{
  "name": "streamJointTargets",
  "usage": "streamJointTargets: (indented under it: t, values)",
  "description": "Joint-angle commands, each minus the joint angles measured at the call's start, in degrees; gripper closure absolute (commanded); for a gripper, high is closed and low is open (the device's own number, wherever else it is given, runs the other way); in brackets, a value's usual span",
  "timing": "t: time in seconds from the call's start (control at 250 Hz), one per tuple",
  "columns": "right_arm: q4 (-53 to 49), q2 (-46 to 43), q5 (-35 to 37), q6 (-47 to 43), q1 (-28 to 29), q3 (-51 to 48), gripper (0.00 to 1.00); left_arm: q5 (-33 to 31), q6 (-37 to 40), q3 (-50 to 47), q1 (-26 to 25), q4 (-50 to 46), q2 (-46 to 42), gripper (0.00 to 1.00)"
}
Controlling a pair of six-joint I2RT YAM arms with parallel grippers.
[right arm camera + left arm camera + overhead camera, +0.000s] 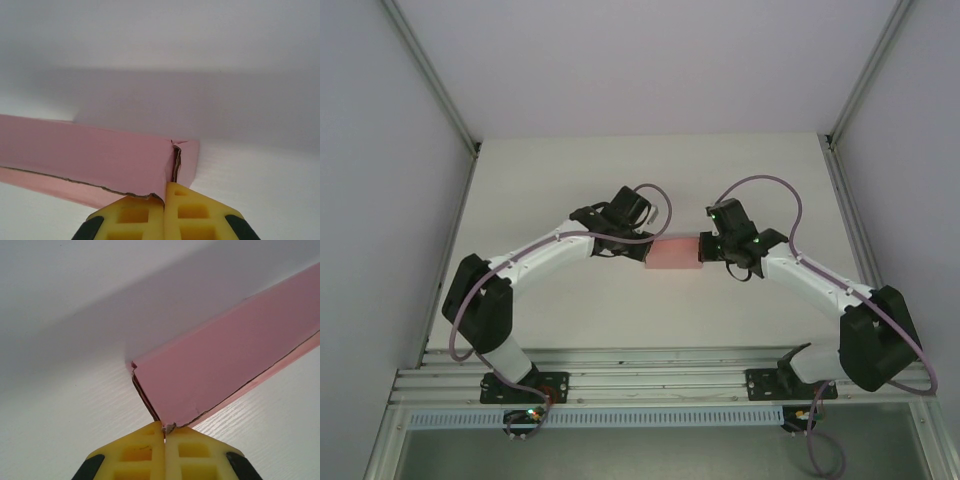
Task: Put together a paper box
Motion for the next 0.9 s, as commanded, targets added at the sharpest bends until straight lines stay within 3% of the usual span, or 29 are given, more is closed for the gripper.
streamJointTargets:
  t: [0.0,0.16,0.324,0.435,0.527,0.651,0.799,0.895]
  values:
    - [2.0,0.7,0.0,2.2,0.8,-5.3,1.0,1.2,1.4,0.8,-0.5,-1.2,1.7,1.0]
    - [11.3,-3.6,-2.2,-7.0,1.5,-14.8,1.0,1.1,0.8,0.4,-0.2,-0.9,2.2,1.0]
    - [9.7,-5.4,-4.2,-9.4,1.5,-16.0,0.88,1.0,0.8,0.3,-0.2,-0.9,2.6,1.0]
    - [9.9,-10.0,-6.5,-8.8,1.4,-13.7,0.64,0.6,0.7,0.0,0.0,-1.0,2.6,1.0]
    - [10.1,-13.8,-8.2,-8.2,1.3,-11.9,0.25,0.4,0.5,0.0,0.1,-0.9,2.8,1.0]
    - [9.2,-16.5,-4.6,-4.7,0.1,-10.5,0.1,0.9,0.4,-0.2,0.1,-0.3,2.9,1.0]
    - [9.8,-16.5,-0.6,-1.2,-2.1,-9.6,0.09,1.1,0.7,-0.1,0.1,-0.3,2.8,1.0]
    - [9.7,-14.1,-0.3,0.1,-3.8,-8.1,0.13,1.1,0.8,0.0,0.1,-0.5,2.7,1.0]
